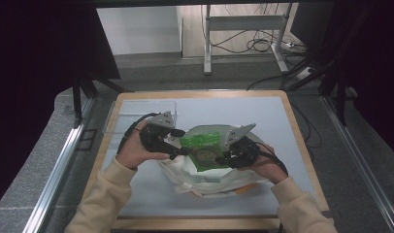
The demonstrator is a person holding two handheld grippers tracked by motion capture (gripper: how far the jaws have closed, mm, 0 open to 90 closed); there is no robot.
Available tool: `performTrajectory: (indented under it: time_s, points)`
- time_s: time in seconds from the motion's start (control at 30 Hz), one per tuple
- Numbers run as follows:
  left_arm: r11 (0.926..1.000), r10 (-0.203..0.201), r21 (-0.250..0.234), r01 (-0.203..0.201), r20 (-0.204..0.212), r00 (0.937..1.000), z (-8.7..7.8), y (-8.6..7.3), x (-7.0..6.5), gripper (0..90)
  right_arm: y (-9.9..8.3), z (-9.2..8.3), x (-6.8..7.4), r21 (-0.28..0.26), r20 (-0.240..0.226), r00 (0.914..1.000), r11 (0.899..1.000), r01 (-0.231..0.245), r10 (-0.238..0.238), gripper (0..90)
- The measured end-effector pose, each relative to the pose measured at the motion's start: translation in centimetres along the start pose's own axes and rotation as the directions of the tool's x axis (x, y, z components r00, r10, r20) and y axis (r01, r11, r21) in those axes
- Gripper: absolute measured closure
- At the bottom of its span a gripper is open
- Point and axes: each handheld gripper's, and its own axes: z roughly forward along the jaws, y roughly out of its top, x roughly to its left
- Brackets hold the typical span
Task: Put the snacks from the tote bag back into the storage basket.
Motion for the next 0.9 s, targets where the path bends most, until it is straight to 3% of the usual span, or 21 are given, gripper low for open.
performTrajectory:
  time_s: [0.1,0.33,0.53,0.63,0.9]
  points:
    - [0.9992,0.029,0.028,-0.029,0.004,0.9996,0.2,0.4,0.4,31.9,0.3,0.0,0.2,0.012,-0.003,0.9998,1.000,0.020,-0.020,73.5]
    - [0.9960,0.046,0.073,-0.052,0.085,0.9953,1.4,0.7,0.7,38.3,0.6,0.0,0.3,0.018,-0.011,0.9985,0.998,0.054,-0.054,73.4]
    - [0.9841,0.078,0.150,-0.095,0.112,0.9906,2.3,0.7,0.4,61.2,1.0,0.1,0.5,0.020,-0.013,0.9974,0.997,0.071,-0.070,73.4]
    - [0.9822,0.091,0.152,-0.110,0.126,0.9879,2.2,0.7,0.5,69.3,1.2,0.3,0.6,0.029,-0.009,0.9968,0.996,0.079,-0.079,73.4]
    - [0.9807,0.110,0.148,-0.128,0.128,0.9857,1.9,0.5,0.6,74.5,1.2,0.4,0.4,0.015,-0.033,0.9981,0.999,0.052,-0.052,71.4]
